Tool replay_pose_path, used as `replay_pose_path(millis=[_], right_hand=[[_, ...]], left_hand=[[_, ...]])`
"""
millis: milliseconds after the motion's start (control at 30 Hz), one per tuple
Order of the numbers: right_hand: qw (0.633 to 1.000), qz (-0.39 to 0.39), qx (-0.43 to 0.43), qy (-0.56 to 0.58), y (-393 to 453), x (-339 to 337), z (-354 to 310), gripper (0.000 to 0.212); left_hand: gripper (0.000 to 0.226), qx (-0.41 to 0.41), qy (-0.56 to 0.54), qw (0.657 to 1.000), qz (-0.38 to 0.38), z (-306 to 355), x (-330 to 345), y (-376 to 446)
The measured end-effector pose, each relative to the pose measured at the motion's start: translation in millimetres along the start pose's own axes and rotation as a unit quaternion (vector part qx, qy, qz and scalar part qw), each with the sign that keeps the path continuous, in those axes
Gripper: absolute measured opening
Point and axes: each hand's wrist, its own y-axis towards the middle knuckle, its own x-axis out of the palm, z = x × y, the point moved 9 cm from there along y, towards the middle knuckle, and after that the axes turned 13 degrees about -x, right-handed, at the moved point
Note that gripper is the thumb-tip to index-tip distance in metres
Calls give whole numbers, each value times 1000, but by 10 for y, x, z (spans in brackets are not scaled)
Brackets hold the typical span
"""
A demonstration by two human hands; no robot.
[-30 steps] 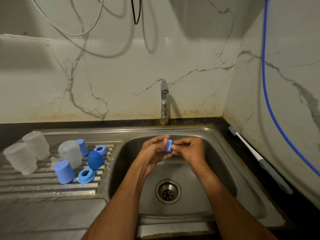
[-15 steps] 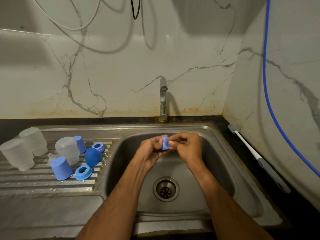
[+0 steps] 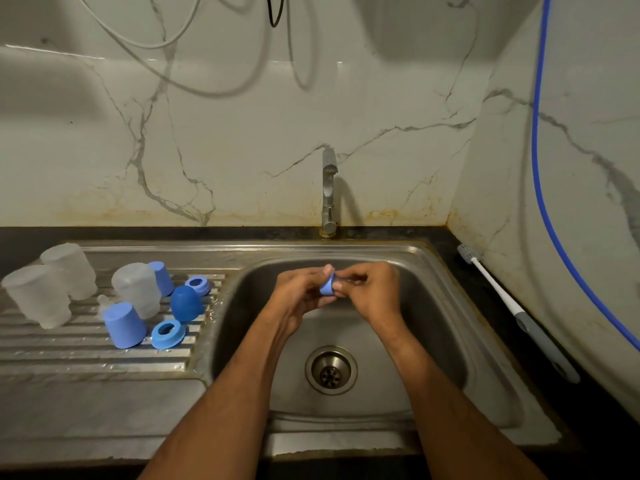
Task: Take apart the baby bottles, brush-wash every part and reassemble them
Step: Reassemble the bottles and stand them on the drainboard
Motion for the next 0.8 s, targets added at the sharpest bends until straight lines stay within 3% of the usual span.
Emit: replay_pose_path(millis=[267, 400, 567, 633, 700, 800], right_hand=[[998, 53, -23, 18, 20, -50, -54, 14], [994, 37, 42, 91, 1, -17, 30, 22], [978, 28, 106, 178, -74, 64, 127, 26], [985, 18, 86, 149, -51, 60, 128, 24], [996, 2, 40, 80, -15, 49, 68, 24], [1000, -12, -6, 11, -2, 59, 4, 22]], left_hand=[[27, -60, -160, 985, -12, -99, 21, 28], [30, -5, -110, 994, -8, 0, -43, 6], [32, 45, -75, 994, -60, 79, 33, -37], [28, 9, -74, 995, -62, 3, 44, -42], [34, -12, -48, 998, -31, -33, 9, -37], [24, -17, -14, 1000, 13, -29, -41, -8]])
